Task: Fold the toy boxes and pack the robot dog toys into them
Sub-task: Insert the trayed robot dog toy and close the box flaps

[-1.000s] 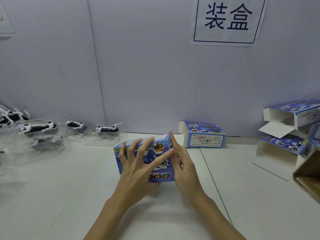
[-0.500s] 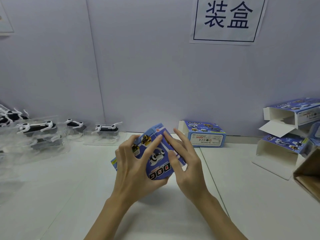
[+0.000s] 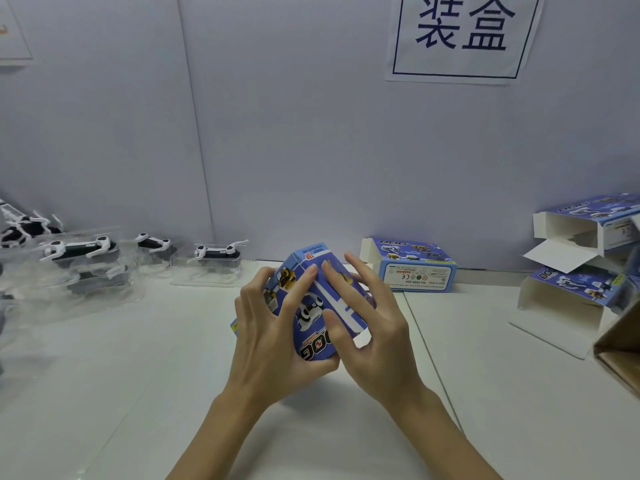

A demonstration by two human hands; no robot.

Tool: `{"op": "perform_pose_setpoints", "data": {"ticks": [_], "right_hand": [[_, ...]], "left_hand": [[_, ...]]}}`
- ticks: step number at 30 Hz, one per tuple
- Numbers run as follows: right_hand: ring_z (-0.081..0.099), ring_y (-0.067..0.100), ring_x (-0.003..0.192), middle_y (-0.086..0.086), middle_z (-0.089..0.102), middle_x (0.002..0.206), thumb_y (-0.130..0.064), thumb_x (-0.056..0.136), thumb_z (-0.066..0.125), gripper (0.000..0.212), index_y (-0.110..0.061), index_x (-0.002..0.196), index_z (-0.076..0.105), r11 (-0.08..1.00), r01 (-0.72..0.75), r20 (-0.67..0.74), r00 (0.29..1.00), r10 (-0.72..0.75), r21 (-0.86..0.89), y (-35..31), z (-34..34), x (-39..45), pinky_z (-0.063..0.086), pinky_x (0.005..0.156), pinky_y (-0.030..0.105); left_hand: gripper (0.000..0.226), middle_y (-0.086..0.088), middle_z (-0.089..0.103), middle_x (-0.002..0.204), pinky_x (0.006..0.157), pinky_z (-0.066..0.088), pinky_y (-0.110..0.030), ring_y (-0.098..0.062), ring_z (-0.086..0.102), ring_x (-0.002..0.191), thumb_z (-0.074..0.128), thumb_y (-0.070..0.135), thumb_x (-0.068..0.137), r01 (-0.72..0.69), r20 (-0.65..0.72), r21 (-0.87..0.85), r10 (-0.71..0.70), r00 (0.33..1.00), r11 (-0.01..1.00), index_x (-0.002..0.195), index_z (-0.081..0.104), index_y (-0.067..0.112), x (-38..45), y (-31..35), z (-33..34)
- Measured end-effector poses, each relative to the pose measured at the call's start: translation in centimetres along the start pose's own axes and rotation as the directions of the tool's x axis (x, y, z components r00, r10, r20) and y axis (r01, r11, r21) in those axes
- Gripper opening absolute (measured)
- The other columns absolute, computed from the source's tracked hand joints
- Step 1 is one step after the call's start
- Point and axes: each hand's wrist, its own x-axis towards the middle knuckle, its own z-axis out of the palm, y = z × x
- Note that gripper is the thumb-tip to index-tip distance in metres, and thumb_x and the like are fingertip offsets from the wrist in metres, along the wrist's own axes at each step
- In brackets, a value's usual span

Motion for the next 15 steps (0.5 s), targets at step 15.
{"op": "perform_pose_setpoints", "data": {"ticks": [15], "right_hand": [[0.043,0.024,0.147,-0.011,0.048,0.157,-0.055,0.105,0.047,0.045,-0.049,0.149,0.049,0.921,-0.214,0.081,0.977,0.198,0.326,0.25,-0.42,0.40,0.065,0.084,0.040]], "left_hand": [[0.101,-0.009,0.027,0.153,0.106,0.046,-0.044,-0.019,0.030,0.143,0.070,0.076,0.071,0.004,0.018,-0.024,-0.004,1.000,1.000,0.155,0.031,0.036,0.67,0.06,0.33]]}}
